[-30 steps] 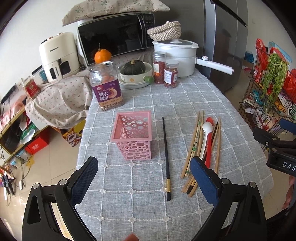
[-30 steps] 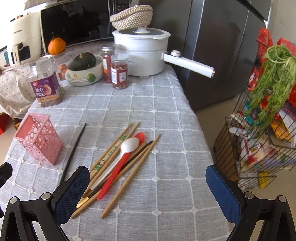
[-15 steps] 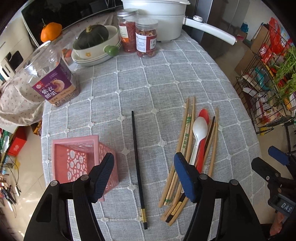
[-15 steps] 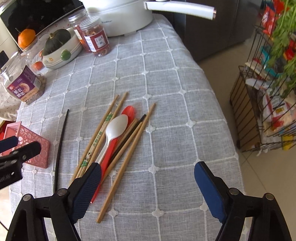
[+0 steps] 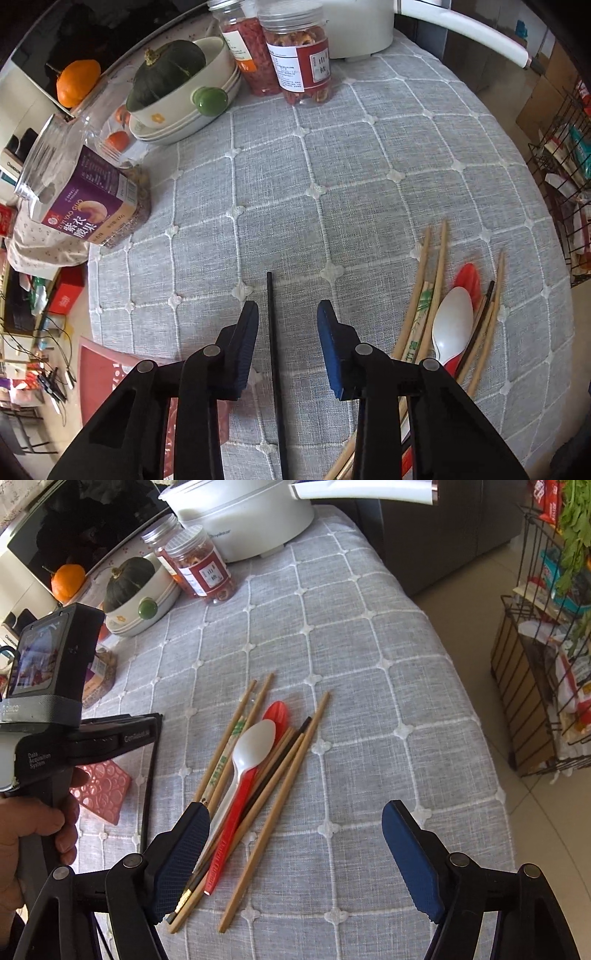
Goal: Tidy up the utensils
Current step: 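Move the left gripper to the wooden chopstick pile and grasp one chopstick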
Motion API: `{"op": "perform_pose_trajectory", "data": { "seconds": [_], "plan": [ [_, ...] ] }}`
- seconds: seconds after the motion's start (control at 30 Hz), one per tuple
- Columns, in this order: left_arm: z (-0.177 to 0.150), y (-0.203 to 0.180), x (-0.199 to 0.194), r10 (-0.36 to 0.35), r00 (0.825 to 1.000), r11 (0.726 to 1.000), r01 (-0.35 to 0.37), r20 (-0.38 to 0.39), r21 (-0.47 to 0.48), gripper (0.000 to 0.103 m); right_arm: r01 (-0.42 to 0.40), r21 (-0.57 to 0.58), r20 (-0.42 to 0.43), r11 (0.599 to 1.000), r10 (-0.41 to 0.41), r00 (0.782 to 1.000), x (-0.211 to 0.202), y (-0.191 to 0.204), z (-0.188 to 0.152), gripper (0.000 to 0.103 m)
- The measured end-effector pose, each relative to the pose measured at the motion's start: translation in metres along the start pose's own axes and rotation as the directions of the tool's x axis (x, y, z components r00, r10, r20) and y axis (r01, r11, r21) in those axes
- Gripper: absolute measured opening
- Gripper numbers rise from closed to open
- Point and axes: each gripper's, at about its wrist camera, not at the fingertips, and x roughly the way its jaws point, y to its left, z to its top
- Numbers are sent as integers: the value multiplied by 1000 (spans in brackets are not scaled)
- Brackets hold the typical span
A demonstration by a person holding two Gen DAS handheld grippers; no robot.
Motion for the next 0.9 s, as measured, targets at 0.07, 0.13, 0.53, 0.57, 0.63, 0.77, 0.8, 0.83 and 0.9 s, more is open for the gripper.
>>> {"op": "perform_pose_trajectory", "data": {
  "seconds": [0.07, 0.13, 0.53, 0.57, 0.63, 0.77, 0.8, 0.83, 0.9],
  "plan": [
    [-2, -2, 0, 18, 1000, 1000, -18, -1, 8, 35, 1, 9, 5, 1000, -1, 1000, -2, -3, 1, 82],
    [-2, -1, -2, 13, 1000, 1000, -13, 7, 2, 35, -5, 17, 7, 1000, 5, 1000, -3, -6, 2, 82],
    [12, -40, 17, -321, 945, 947, 322, -65, 0, 6, -19, 74, 15, 997, 18, 1000, -3, -19, 5, 81],
    [12, -43, 18, -342, 937, 939, 343, -70, -7, 4, -20, 76, 13, 997, 19, 1000, -2, -20, 5, 81],
    [13, -48, 17, -371, 926, 928, 371, -73, -6, 3, -21, 79, 13, 997, 20, 1000, -2, -22, 5, 80],
    [16, -60, 19, -324, 943, 945, 327, -81, 25, 2, -21, 85, 12, 996, 20, 1000, -2, -25, 6, 80],
    [16, -62, 20, -316, 945, 947, 319, -85, 21, 3, -21, 88, 10, 996, 20, 1000, -1, -25, 6, 80],
    [17, -64, 21, -317, 945, 948, 319, -85, 16, 3, -21, 89, 7, 996, 20, 1000, 0, -25, 6, 80],
    [20, -66, 23, -301, 949, 952, 304, -94, 25, 5, -22, 88, 2, 996, 22, 1000, 0, -24, 6, 80]
  ]
}}
